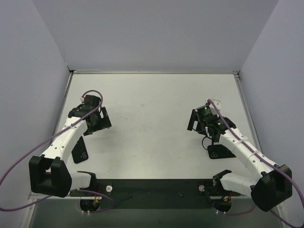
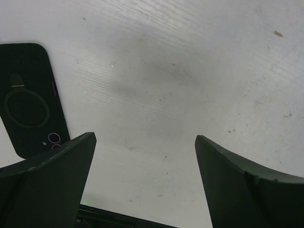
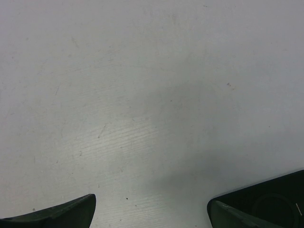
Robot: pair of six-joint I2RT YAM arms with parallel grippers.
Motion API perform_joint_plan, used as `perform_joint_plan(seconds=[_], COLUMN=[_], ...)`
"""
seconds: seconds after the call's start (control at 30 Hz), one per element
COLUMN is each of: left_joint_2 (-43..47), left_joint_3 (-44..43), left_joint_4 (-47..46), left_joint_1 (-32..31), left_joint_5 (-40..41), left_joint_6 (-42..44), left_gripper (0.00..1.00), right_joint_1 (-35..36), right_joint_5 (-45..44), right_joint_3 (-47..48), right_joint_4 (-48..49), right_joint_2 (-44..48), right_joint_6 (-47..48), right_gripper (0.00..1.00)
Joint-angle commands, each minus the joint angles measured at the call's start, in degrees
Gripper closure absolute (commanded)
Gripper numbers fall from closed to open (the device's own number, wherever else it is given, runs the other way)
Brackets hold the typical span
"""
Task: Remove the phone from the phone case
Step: Adjust the phone at the center of the board.
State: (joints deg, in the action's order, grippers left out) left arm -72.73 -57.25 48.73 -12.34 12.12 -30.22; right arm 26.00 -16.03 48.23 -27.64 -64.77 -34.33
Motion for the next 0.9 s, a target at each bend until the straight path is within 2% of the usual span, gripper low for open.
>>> perform_joint_plan(seconds=[0.0, 0.1, 0.23, 0.33, 0.57, 0.77, 0.87], left_joint_2=[-3.5, -5.9, -10.0, -14.3, -19.2, -22.4, -23.5], left_joint_3=[-2.0, -3.6, -4.8, -5.8, -4.8, -4.2, -3.3], left_joint_4=[0.8, 3.4, 3.3, 5.8, 4.4, 3.6, 2.5], left_joint_1=[6.2, 9.2, 14.0, 16.9, 27.2, 29.3, 31.0], left_joint_5=[-0.7, 2.9, 11.7, 14.3, 11.8, 10.6, 6.8], left_joint_6=[0.5, -0.3, -1.0, -2.4, -3.4, -3.3, -2.3], left_gripper=[0.03, 0.03, 0.03, 0.03, 0.03, 0.03, 0.03], right_joint_1=[0.5, 0.5, 0.6, 0.6, 1.2, 1.2, 1.3], right_joint_5=[-1.4, -1.1, -0.3, 2.2, 6.9, 10.2, 11.2], right_joint_3=[1.7, 1.6, 1.4, 2.3, 3.0, 4.6, 5.6], right_joint_4=[-1.4, -1.3, -0.9, -1.0, -0.3, -0.3, -0.4], right_joint_2=[0.2, 0.3, 0.4, -0.2, -0.2, -1.9, -3.0], right_joint_6=[0.0, 0.8, 1.5, 1.5, 3.1, 5.1, 5.1], right_gripper=[0.00, 0.00, 0.00, 0.00, 0.00, 0.00, 0.00])
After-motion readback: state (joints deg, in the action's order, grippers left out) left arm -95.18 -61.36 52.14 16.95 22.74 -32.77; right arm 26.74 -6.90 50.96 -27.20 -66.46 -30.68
